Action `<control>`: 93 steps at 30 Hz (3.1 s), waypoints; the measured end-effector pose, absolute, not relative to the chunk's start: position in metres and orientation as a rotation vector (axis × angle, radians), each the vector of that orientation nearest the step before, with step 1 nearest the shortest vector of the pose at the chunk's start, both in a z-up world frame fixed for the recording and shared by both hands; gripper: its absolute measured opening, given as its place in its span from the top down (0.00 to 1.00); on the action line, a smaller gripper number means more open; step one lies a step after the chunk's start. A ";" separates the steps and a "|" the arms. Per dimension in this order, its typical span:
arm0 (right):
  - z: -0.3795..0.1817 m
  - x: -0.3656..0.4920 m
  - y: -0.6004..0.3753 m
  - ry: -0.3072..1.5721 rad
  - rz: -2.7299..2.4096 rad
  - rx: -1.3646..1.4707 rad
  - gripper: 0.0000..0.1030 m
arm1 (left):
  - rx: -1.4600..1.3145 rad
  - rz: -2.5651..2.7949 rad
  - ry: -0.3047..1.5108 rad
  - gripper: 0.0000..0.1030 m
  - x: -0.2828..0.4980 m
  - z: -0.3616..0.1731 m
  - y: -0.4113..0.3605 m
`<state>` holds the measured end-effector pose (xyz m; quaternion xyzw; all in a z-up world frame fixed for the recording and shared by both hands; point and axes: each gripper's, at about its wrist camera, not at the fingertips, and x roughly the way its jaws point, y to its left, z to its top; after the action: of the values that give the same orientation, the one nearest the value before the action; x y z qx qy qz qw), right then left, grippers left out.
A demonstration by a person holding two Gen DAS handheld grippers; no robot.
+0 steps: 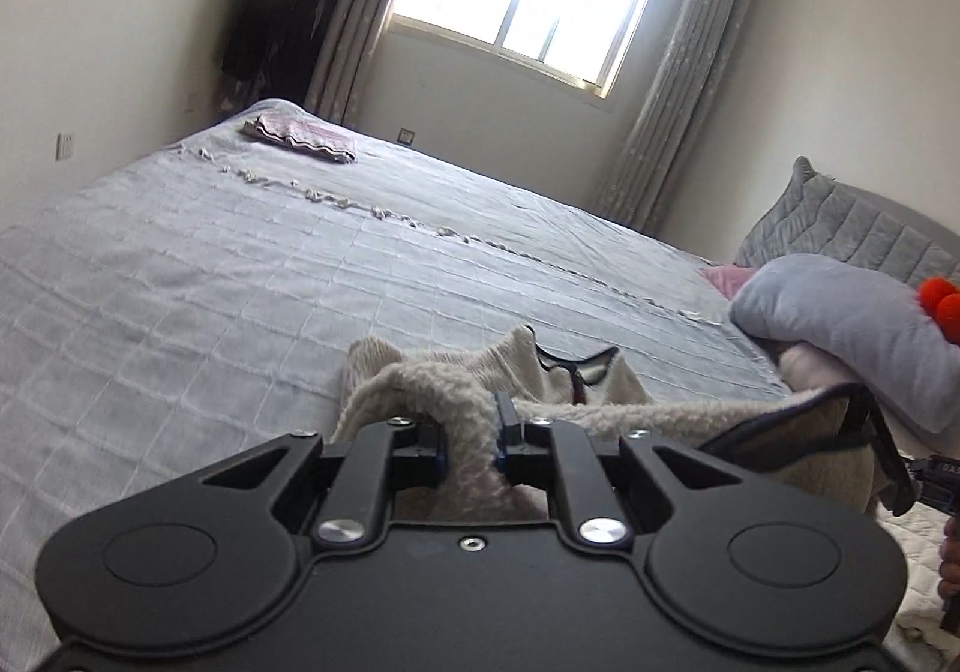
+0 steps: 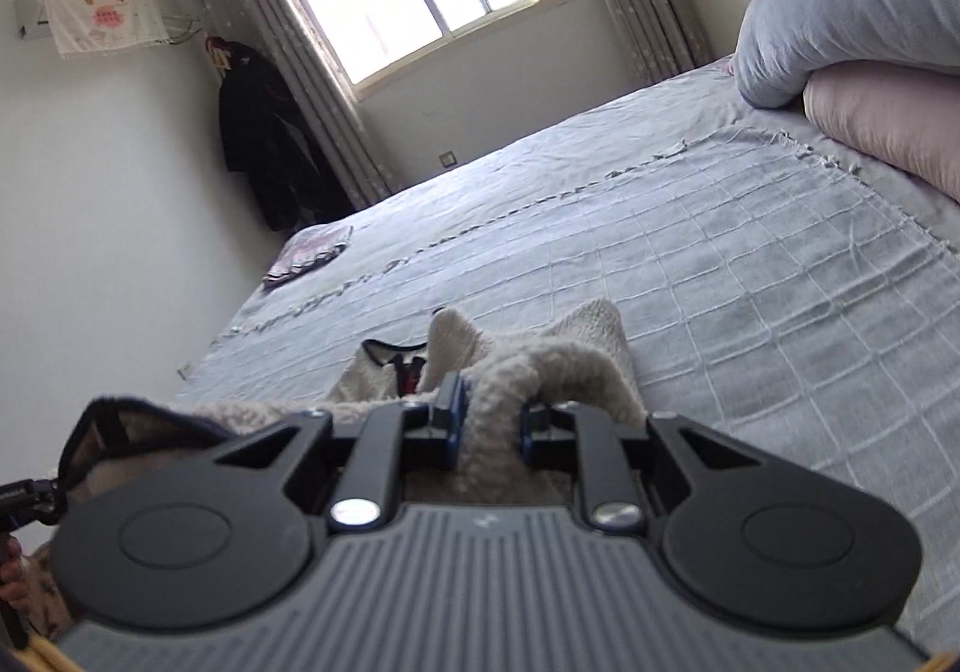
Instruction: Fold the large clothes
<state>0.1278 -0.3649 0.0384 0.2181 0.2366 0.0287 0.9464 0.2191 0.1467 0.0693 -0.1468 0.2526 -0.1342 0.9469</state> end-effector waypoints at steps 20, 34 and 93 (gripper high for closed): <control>-0.059 0.257 -0.349 0.660 -0.080 0.207 0.81 | -0.159 -0.146 0.615 0.79 0.346 -0.039 0.109; 0.013 0.219 -0.416 0.528 0.007 0.386 0.14 | -0.237 -0.201 0.481 0.09 0.328 0.027 0.144; -0.038 0.256 -0.361 0.812 -0.181 0.090 0.08 | -0.202 -0.154 0.859 0.09 0.366 -0.026 0.166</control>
<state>0.2557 -0.3607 -0.0384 0.0439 0.3942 -0.0880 0.9137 0.3661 0.1661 -0.0256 -0.0976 0.4153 -0.0746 0.9013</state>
